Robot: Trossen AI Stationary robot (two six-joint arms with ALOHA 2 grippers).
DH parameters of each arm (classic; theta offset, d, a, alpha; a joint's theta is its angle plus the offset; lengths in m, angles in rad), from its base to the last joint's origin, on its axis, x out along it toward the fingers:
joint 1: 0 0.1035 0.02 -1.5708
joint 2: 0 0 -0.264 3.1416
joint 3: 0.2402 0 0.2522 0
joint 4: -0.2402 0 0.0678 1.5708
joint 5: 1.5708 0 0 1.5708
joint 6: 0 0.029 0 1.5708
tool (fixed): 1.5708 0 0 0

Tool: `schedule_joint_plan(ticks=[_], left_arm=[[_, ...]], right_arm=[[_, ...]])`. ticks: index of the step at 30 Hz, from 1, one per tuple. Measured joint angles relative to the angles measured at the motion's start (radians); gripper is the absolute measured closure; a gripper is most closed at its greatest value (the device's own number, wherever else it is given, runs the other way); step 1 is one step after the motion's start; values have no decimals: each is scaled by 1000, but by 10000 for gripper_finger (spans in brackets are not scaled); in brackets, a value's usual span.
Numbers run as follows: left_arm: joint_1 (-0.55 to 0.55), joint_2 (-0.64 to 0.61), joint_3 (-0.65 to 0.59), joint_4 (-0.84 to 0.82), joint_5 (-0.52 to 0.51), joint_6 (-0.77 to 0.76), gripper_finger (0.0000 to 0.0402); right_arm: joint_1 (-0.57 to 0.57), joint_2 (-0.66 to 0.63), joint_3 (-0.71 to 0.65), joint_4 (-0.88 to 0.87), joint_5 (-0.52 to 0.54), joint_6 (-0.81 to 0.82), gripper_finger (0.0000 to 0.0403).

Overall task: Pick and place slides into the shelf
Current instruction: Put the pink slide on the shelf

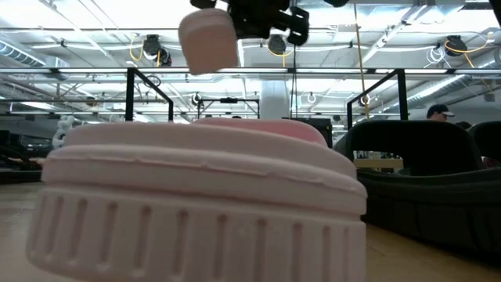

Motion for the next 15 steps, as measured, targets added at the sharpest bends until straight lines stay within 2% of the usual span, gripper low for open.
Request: schedule_joint_plan(ticks=[9,15], left_arm=[[0,-14,0,-2,2,6,277],[0,-14,0,-5,2,7,277]], right_arm=[[-43,5,3,-94,-43,130,403],[-68,88,24,-101,-87,220,403]])
